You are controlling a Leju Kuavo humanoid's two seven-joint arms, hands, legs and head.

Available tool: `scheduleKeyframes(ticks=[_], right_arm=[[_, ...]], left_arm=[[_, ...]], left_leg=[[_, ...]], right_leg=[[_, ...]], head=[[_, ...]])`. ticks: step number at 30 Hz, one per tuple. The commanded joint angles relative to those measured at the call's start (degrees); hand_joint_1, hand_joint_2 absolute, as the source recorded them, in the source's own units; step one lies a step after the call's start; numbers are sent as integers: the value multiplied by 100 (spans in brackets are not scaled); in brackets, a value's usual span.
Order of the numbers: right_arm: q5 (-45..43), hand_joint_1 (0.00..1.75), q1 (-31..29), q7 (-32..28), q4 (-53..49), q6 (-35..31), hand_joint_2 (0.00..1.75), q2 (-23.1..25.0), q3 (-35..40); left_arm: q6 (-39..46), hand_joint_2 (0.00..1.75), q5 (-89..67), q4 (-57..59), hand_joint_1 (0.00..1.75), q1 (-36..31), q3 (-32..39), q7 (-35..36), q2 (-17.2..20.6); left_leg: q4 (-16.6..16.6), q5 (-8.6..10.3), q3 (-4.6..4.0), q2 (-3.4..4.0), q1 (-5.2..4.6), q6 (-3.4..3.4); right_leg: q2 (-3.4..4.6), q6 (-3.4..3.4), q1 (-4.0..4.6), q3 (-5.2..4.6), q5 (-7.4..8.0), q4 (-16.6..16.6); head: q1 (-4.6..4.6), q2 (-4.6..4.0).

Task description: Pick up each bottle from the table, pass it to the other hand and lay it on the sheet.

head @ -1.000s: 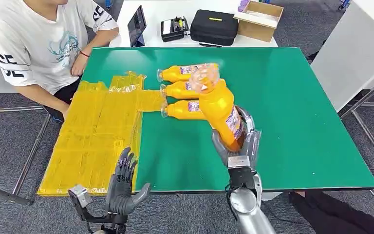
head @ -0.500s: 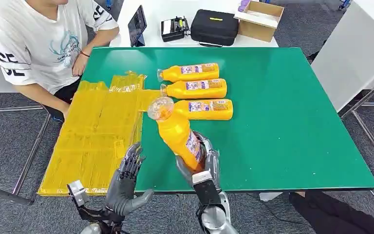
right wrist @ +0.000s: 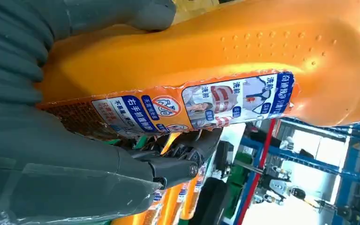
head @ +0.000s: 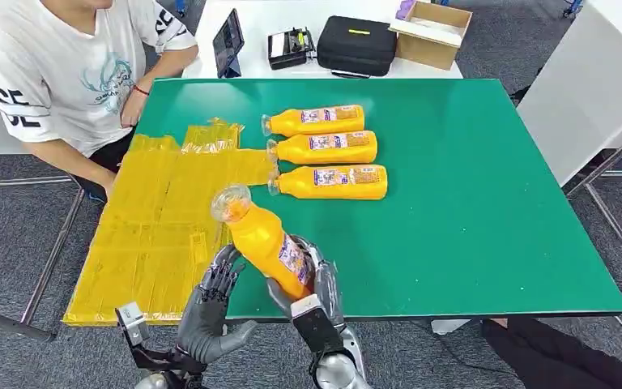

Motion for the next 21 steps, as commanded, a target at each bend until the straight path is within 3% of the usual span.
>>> scheduleKeyframes(ticks=[1, 9, 21], right_arm=[[100, 175, -402, -20, 1049, 183, 175, 119, 446], [-127, 175, -356, -20, 1430, 310, 175, 141, 780], [86, 175, -445, -20, 2048, 249, 175, 276, 1373]], left_arm=[[-113, 175, 178, 699, 0, -262, -361, 112, 115], [168, 175, 898, 461, 0, -130, -131, 345, -156], [72, 175, 1337, 598, 0, -246, -13, 460, -148]], left_leg=[[-7, -6, 22, 11, 4, -1], [-1, -15, 30, 14, 8, 0], [-3, -19, 41, 12, 12, -3]], right_leg=[[4, -15, 7, 21, -3, -9], [4, -23, 14, 31, -10, -9], [0, -29, 18, 42, -14, -11]], head=[[0, 0], [-2, 0], [-2, 0]])
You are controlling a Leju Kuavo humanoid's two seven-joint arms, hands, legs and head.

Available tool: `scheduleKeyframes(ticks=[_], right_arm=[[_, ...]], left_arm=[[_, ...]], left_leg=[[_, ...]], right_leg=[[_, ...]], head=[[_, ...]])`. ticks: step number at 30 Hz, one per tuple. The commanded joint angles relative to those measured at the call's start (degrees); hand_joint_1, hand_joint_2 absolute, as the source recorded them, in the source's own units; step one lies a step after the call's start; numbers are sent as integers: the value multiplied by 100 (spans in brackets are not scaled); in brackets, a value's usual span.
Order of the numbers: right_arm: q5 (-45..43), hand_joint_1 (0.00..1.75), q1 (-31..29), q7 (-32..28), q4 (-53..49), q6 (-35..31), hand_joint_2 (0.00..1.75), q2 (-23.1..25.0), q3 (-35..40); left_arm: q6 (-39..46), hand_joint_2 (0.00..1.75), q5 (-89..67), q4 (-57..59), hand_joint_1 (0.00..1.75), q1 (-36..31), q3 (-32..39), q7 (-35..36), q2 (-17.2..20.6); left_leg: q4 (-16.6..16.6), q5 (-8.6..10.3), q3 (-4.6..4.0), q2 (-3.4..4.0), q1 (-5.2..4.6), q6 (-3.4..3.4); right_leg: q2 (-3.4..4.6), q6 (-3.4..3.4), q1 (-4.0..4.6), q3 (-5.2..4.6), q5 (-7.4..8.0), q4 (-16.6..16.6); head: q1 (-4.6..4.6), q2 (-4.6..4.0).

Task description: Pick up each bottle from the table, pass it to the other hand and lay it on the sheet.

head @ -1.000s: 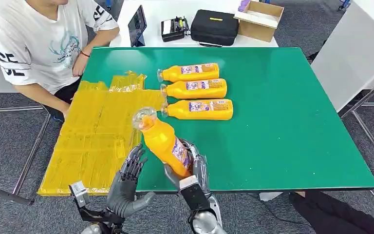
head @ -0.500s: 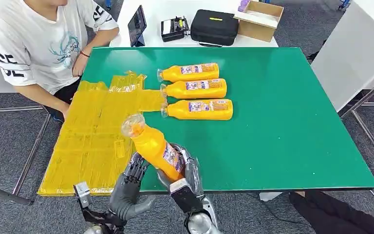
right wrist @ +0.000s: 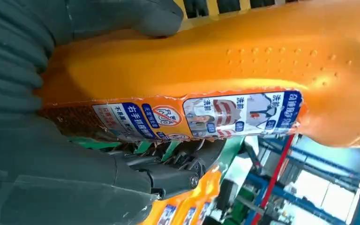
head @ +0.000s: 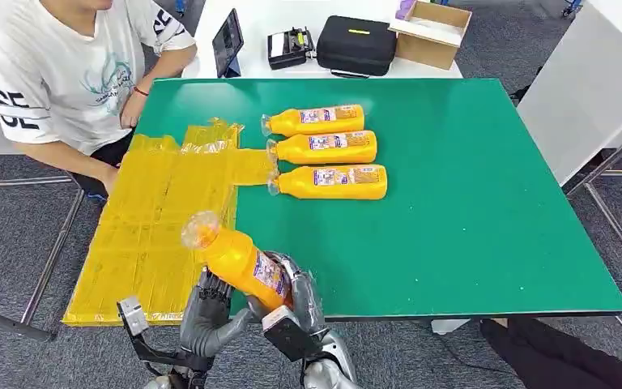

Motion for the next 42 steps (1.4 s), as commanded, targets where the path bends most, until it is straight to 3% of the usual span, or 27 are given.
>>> scheduleKeyframes(ticks=[1, 19, 20, 27, 28, 29, 30, 42], right_arm=[[2, 175, -13, -11, 885, 85, 175, 216, 646], [-26, 175, -65, -11, 960, 61, 175, 201, 1058], [-86, 175, -51, -11, 944, 134, 175, 219, 1038], [5, 175, -58, -11, 1156, 438, 175, 295, 1156], [-26, 175, -78, -11, 1161, 472, 175, 272, 1141], [-48, 175, -81, -11, 1178, 497, 175, 258, 1136], [-52, 175, -89, -11, 1200, 507, 175, 255, 1144], [-174, 175, -97, -11, 1250, 490, 175, 247, 1100]], left_arm=[[-152, 175, 287, 306, 0, -210, 46, 93, -27], [-45, 175, 289, 293, 0, -235, 269, 77, -94], [-42, 175, 288, 281, 0, -234, 277, 77, -101], [-285, 175, 553, 304, 0, -196, 260, 110, -189], [-266, 175, 505, 257, 30, -196, 264, 43, -203], [-256, 175, 493, 218, 155, -194, 270, 16, -223], [-263, 175, 486, 158, 175, -179, 266, 8, -235], [-41, 175, 55, -121, 175, -82, 277, -134, -248]], left_leg=[[-4, -12, 30, 9, 6, -1], [-2, -8, 16, 1, 6, -1], [1, -27, 48, 11, 16, -2], [-1, -16, 31, 4, 10, -2], [-2, -14, 26, 3, 8, -2], [-2, -9, 18, 1, 5, -1], [-1, -12, 25, 0, 9, -2], [6, -23, 36, 3, 15, -1]], right_leg=[[0, -21, 10, 31, -10, -8], [-6, -15, 8, 18, -8, -6], [-5, -35, 22, 53, -22, -10], [-7, -24, 14, 34, -15, -8], [-6, -20, 11, 29, -13, -7], [-7, -15, 7, 19, -10, -5], [-9, -20, 12, 28, -13, -7], [-11, -30, 20, 42, -21, -5]], head=[[0, 0], [0, 0], [0, 0], [0, 0], [0, 0], [0, 0], [0, 0], [0, 0]])
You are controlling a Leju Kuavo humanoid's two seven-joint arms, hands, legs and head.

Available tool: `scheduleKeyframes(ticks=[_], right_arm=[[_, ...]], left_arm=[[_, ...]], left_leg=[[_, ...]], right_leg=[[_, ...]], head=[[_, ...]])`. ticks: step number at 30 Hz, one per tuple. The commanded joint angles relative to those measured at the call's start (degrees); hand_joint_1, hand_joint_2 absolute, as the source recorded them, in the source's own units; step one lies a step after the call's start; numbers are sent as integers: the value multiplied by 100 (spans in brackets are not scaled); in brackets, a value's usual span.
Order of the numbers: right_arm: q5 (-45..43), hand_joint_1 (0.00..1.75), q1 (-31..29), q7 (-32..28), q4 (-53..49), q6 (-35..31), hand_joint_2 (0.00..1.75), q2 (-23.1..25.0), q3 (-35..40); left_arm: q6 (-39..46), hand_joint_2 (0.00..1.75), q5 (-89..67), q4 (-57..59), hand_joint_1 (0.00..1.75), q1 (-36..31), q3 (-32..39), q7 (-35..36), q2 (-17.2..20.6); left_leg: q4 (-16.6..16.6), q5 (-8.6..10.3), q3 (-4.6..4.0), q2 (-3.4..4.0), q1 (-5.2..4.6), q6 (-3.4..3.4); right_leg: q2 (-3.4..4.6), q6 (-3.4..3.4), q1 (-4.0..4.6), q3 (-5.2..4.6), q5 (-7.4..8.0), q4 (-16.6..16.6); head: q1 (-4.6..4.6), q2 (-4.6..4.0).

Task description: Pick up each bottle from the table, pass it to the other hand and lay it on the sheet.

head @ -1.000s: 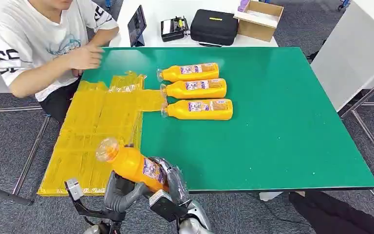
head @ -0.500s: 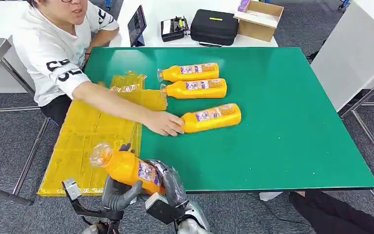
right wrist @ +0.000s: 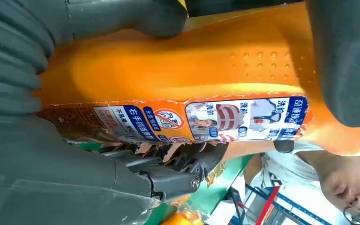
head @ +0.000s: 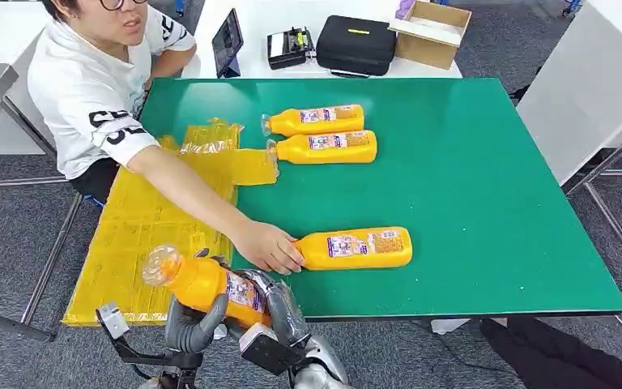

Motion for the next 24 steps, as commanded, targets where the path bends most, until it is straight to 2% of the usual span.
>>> scheduleKeyframes(ticks=[1, 3, 5, 6, 20, 21, 22, 24], right_arm=[[-17, 175, 216, 30, 482, 135, 175, 211, 284], [-12, 175, 213, 30, 489, 134, 175, 216, 277], [-12, 175, 213, 30, 489, 134, 175, 216, 277], [2, 175, 204, 30, 510, 143, 175, 223, 276], [-66, 175, 215, 30, 471, 210, 175, 202, 189], [-91, 47, 235, 30, 419, 155, 175, 209, 123], [-228, 0, 245, 30, 348, 253, 175, 218, 28], [-484, 0, 340, 30, -194, 317, 175, 120, -169]], left_arm=[[52, 175, -272, -126, 175, -162, -179, -39, -110], [131, 175, -404, -129, 175, -166, -193, -74, -96], [131, 175, -404, -129, 175, -166, -193, -74, -96], [221, 175, -564, -130, 175, -169, -200, -124, -88], [221, 175, -582, -187, 175, -157, -133, -128, -79], [284, 175, -666, -219, 175, -142, -109, -168, -92], [307, 175, -676, -245, 175, -133, -90, -183, -95], [381, 175, -716, -370, 175, -82, -13, -213, -87]], left_leg=[[10, -40, 60, 13, 22, -1], [0, -9, 14, -3, 6, -1], [3, -23, 38, 1, 13, -1], [0, -8, 14, -7, 6, -1], [1, -14, 25, -3, 9, -1], [0, -6, 13, -5, 5, -1], [0, -8, 16, -5, 6, -1], [1, -10, 18, -5, 8, -1]], right_leg=[[-7, -46, 31, 71, -33, -7], [-10, -16, 9, 19, -10, -4], [-12, -31, 19, 46, -22, -6], [-14, -16, 9, 20, -11, -3], [-13, -22, 13, 31, -15, -5], [-11, -13, 8, 17, -8, -4], [-12, -16, 9, 21, -10, -4], [-12, -17, 11, 23, -11, -4]], head=[[0, 0], [0, 0], [0, 0], [0, 0], [0, 0], [0, 0], [0, 0], [0, 0]])
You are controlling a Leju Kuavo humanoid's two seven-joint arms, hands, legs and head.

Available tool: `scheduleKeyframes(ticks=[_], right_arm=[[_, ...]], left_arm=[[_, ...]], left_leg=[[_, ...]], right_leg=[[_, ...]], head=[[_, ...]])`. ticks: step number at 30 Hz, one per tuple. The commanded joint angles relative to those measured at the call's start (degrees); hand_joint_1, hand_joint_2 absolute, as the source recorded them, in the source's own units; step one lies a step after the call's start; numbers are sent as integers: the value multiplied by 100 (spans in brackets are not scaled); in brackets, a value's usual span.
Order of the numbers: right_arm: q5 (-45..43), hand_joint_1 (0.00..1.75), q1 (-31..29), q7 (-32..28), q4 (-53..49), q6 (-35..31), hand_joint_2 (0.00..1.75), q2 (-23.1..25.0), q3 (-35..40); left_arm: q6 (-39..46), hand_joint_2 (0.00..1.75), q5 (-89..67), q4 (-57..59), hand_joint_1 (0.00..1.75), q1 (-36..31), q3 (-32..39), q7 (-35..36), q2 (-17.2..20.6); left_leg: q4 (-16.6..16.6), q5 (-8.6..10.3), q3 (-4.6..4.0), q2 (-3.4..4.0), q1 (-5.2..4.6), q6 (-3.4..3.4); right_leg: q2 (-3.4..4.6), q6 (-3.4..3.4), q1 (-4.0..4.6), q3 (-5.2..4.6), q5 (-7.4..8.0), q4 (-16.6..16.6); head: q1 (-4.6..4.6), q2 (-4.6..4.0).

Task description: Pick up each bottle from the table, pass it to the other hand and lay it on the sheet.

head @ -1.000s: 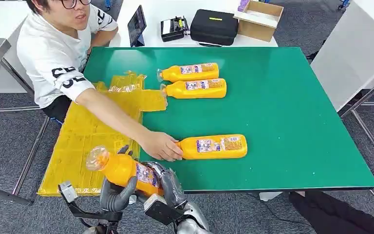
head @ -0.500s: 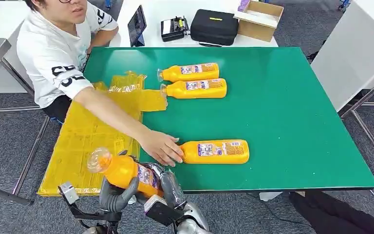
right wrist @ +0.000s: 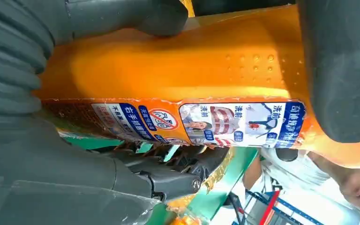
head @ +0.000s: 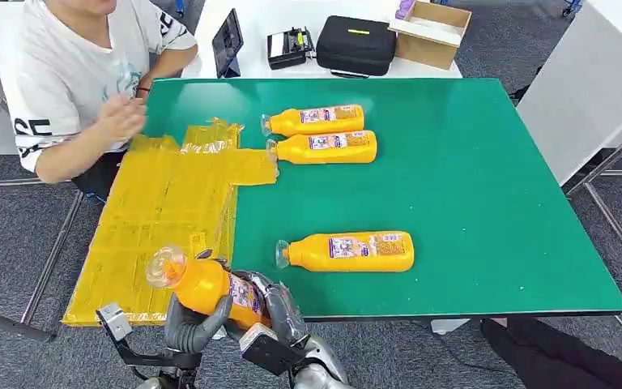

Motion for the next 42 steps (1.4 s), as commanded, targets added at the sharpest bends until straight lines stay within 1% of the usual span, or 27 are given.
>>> scheduleKeyframes(ticks=[1, 2, 3, 4, 5, 8, 9, 10, 11, 12, 16, 18, 22, 24, 25, 27, 28, 29, 31, 33, 34, 35, 36, 37, 38, 40, 42], right_arm=[[-515, 0, 396, 54, -518, 352, 175, 112, -341], [-745, 0, 508, 54, -1195, 669, 0, 43, -659], [-762, 0, 566, 89, -1622, 918, 0, -11, -825], [-816, 0, 629, 108, -2081, 1209, 0, -91, -983], [-945, 0, 693, 146, -2556, 1559, 0, -147, -1170], [-1227, 0, 844, 174, -3321, 1963, 0, -151, -1520], [-1435, 0, 886, 196, -3458, 2178, 0, -141, -1583], [-1494, 0, 911, 211, -3536, 2245, 0, -139, -1623], [-1622, 0, 928, 234, -3545, 2392, 0, -133, -1662], [-1629, 0, 930, 236, -3526, 2402, 0, -136, -1665], [-1619, 0, 878, 187, -3152, 2443, 0, -100, -1679], [-1612, 0, 874, 155, -3106, 2453, 0, -96, -1673], [-1612, 0, 867, 156, -3100, 2451, 0, -86, -1676], [-1592, 0, 862, 150, -3083, 2452, 0, -81, -1671], [-1580, 0, 854, 136, -3068, 2456, 0, -82, -1662], [-1569, 0, 876, 54, -3182, 2423, 0, -85, -1659], [-1564, 0, 902, 54, -3312, 2350, 0, -94, -1661], [-1580, 0, 934, 54, -3545, 2208, 0, -113, -1657], [-1668, 0, 974, 54, -4012, 1857, 0, -126, -1706], [-1880, 0, 1030, 54, -4457, 1558, 0, -74, -1834], [-1975, 0, 1015, 54, -4494, 1510, 0, -69, -1863], [-2011, 0, 968, 54, -4546, 1404, 0, -92, -1871], [-2034, 0, 835, 56, -4480, 1332, 0, -111, -1833], [-2035, 0, 737, 57, -4428, 1327, 175, -121, -1798], [-2055, 0, 626, 65, -4337, 1312, 175, -112, -1752], [-2061, 0, 531, 59, -4275, 1312, 175, -106, -1664], [-2025, 0, 467, 55, -4274, 1318, 175, -129, -1543]], left_arm=[[160, 175, -161, -279, 175, -116, -15, -81, -49], [293, 175, -253, -448, 175, -76, 118, -148, -34], [337, 175, -300, -556, 175, -57, 206, -156, -7], [376, 175, -321, -648, 175, -55, 324, -170, 3], [434, 175, -381, -747, 175, -87, 472, -204, 18], [537, 175, -396, -908, 175, -269, 811, -210, 32], [592, 175, -402, -947, 175, -336, 900, -221, 35], [636, 175, -384, -957, 175, -411, 977, -217, 40], [681, 175, -315, -947, 175, -509, 1077, -177, 53], [679, 175, -249, -934, 175, -555, 1121, -128, 64], [728, 175, 50, -844, 175, -851, 1394, -111, 111], [731, 175, 51, -835, 175, -879, 1405, -111, 123], [734, 175, 52, -841, 175, -869, 1392, -110, 107], [799, 175, 60, -818, 175, -944, 1392, -129, 121], [936, 175, -23, -792, 175, -1034, 1417, -188, 137], [1532, 175, -633, -723, 175, -1258, 1482, -469, 194], [1861, 175, -1012, -658, 175, -1377, 1477, -627, 229], [2541, 175, -1737, -587, 175, -1520, 1504, -873, 237], [3588, 175, -2982, -329, 175, -1796, 1513, -1091, 349], [4485, 175, -4327, 85, 175, -2016, 1460, -975, 500], [4546, 175, -4504, 290, 175, -2112, 1474, -976, 528], [4799, 175, -5335, 706, 175, -2288, 1299, -760, 701], [4972, 175, -5760, 1132, 175, -2540, 1261, -746, 726], [5375, 175, -6631, 1648, 175, -2794, 1076, -544, 860], [5354, 175, -7010, 2206, 175, -3110, 961, -456, 913], [5411, 175, -7541, 2947, 175, -3510, 809, -282, 991], [5409, 175, -8204, 3672, 175, -3878, 547, 99, 1105]], left_leg=[[3, -9, 10, -3, 7, -1], [3, -10, 12, -4, 6, -1], [5, -7, 1, -2, 5, 0], [10, -17, 13, 4, 10, -1], [9, -8, -2, 4, 5, -1], [13, -18, 12, 3, 11, -3], [9, -7, -4, -3, 7, -2], [12, -15, 9, 2, 11, -3], [7, -6, -2, -5, 7, -2], [12, -13, 8, -4, 12, -3], [0, -9, 22, 4, 9, -2], [-1, -1, 8, -1, 4, 0], [-1, -8, 21, 3, 7, -1], [-2, -4, 12, 1, 5, -1], [1, -12, 25, 8, 10, -1], [-1, -2, 9, -1, 6, -2], [3, -8, 18, -3, 11, -3], [4, -11, 24, -1, 14, -3], [6, 1, -3, -12, 9, -3], [3, 3, 1, -17, 6, -3], [4, -2, 14, -12, 10, -4], [2, 3, 9, -10, 6, -6], [-4, 10, 6, -16, -1, -5], [-3, 5, 18, -14, 5, -6], [-7, 13, 14, -22, 1, -5], [-5, 16, 16, -26, 6, -4], [-4, 16, 17, -17, 5, -5]], right_leg=[[-9, -14, 10, 16, -9, -1], [-12, -17, 10, 19, -12, -1], [-7, -13, 7, 6, -7, 3], [-4, -22, 14, 19, -15, 3], [-2, -14, 8, 2, -7, 6], [-8, -27, 16, 20, -17, 8], [-9, -16, 9, 4, -8, 7], [-8, -25, 16, 17, -14, 8], [-11, -18, 11, 6, -7, 6], [-14, -27, 18, 19, -14, 8], [-5, -24, 16, 30, -7, -5], [-6, -13, 8, 15, -2, -2], [-5, -21, 11, 29, -7, -4], [-4, -16, 7, 19, -4, -2], [-2, -24, 15, 33, -9, -4], [-6, -15, 8, 16, -3, -2], [-11, -24, 15, 29, -9, -2], [-11, -29, 19, 36, -11, -2], [-19, -19, 12, 8, -4, 5], [-24, -20, 10, 12, -5, 5], [-21, -27, 16, 26, -8, 3], [-16, -21, 11, 18, -5, 4], [-19, -14, 3, 15, -1, 3], [-22, -22, 11, 30, -4, 0], [-27, -16, 5, 25, -1, -2], [-31, -19, 10, 31, 0, -3], [-24, -25, 9, 27, 5, -2]], head=[[0, 0], [0, 0], [2, 0], [2, 0], [0, 0], [0, 0], [2, 0], [0, 0], [0, 0], [0, 0], [0, 0], [2, 0], [2, 0], [2, 0], [2, 0], [2, 0], [2, 0], [0, 0], [2, 0], [2, 0], [0, 0], [2, 0], [2, 0], [2, 0], [2, 0], [2, 0], [2, 0]])
